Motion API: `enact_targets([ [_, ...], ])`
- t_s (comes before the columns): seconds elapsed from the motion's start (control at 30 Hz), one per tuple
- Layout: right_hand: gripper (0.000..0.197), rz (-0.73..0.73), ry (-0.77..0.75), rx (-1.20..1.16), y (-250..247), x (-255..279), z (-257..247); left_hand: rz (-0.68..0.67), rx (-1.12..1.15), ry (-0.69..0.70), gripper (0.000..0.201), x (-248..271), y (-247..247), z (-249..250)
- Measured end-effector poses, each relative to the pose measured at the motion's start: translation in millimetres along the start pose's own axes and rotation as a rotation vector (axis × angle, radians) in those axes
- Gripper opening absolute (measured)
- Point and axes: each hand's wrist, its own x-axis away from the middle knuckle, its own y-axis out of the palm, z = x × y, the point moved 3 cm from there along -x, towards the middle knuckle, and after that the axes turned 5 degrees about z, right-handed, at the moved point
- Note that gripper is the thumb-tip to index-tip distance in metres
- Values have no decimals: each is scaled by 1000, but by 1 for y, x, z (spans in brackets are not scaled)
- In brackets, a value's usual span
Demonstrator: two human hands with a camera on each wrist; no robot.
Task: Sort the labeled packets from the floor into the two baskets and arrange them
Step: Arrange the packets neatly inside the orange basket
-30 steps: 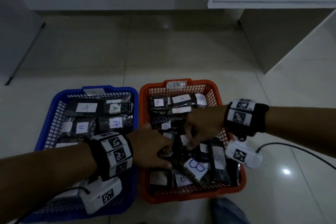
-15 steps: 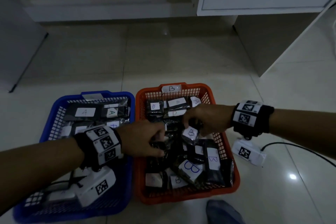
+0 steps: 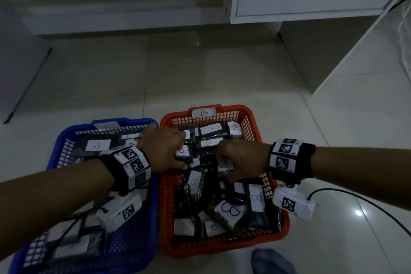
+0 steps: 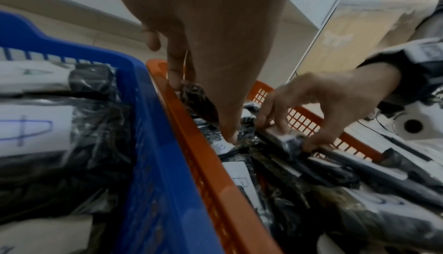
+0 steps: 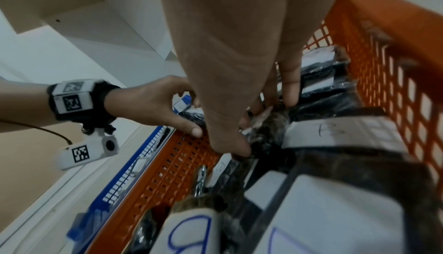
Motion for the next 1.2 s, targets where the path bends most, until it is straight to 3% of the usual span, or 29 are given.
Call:
enact_targets([
  [0.27, 33, 157, -45, -112, -8, -7, 11, -41, -185, 59, 61, -18, 17, 11],
  [0.57, 36, 257, -48, -145, -10, -34, 3, 16, -184, 51, 57, -18, 22, 4],
  [0.8, 37, 242, -34, -135, -11, -49, -1, 35, -161, 80, 48, -18, 31, 10],
  [0.93, 41, 266, -31, -139, -9, -48, -1, 22, -91, 37, 53, -17, 19, 3],
  [1.07, 44, 314, -64, -159, -3, -50, -6, 71, 129, -40, 29, -4, -3, -20],
  [1.2, 40, 361, -157, -121, 5, -57, -27, 100, 266, -107, 21, 13, -1, -43],
])
